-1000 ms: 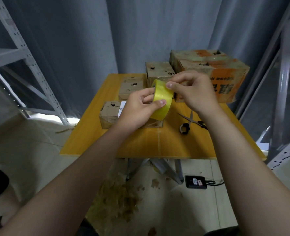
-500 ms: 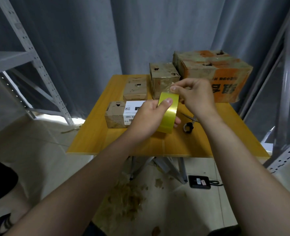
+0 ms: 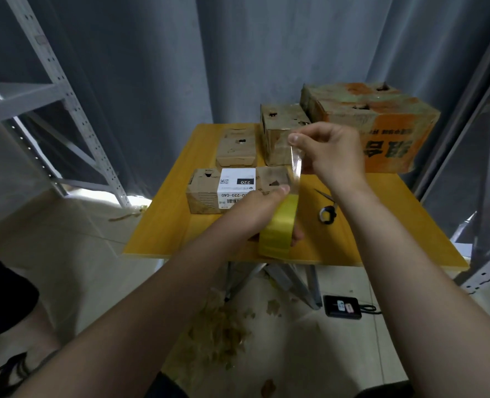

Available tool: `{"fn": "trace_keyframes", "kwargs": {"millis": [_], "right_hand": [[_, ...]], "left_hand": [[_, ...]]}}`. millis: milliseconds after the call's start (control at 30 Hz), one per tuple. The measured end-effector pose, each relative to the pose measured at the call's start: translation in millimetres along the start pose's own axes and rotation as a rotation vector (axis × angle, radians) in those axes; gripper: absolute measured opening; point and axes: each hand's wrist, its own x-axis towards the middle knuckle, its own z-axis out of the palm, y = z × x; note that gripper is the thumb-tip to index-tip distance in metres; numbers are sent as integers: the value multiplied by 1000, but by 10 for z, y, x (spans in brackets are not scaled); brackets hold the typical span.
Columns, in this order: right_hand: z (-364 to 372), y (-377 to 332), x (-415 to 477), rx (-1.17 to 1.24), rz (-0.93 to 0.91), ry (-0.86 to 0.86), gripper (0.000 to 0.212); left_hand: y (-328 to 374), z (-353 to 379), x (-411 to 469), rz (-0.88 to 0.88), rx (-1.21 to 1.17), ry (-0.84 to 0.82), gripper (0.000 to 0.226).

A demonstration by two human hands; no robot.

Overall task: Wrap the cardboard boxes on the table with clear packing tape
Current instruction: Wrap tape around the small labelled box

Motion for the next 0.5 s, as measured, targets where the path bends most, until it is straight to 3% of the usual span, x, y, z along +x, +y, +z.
{"fn": "trace_keyframes", "kwargs": {"millis": [67,100,333,400,500], "right_hand": [[2,29,-10,19,52,-18,6],[7,50,-4,17,75,-28,8],[187,106,168,0,122,-50,5],[267,173,254,-5,139,-73,7],[324,376,395,-50,183,-64,6]], "left_hand": [[-198,-7,246,-47,-1,-5,116],[-239,-17,274,-52,-5,-10,117],[-75,-157,-179,7,-71,-141,35],[-67,-218,-182,6,-93,-153,27],[-22,-253,-177,-53,-89,-194,34]]}}
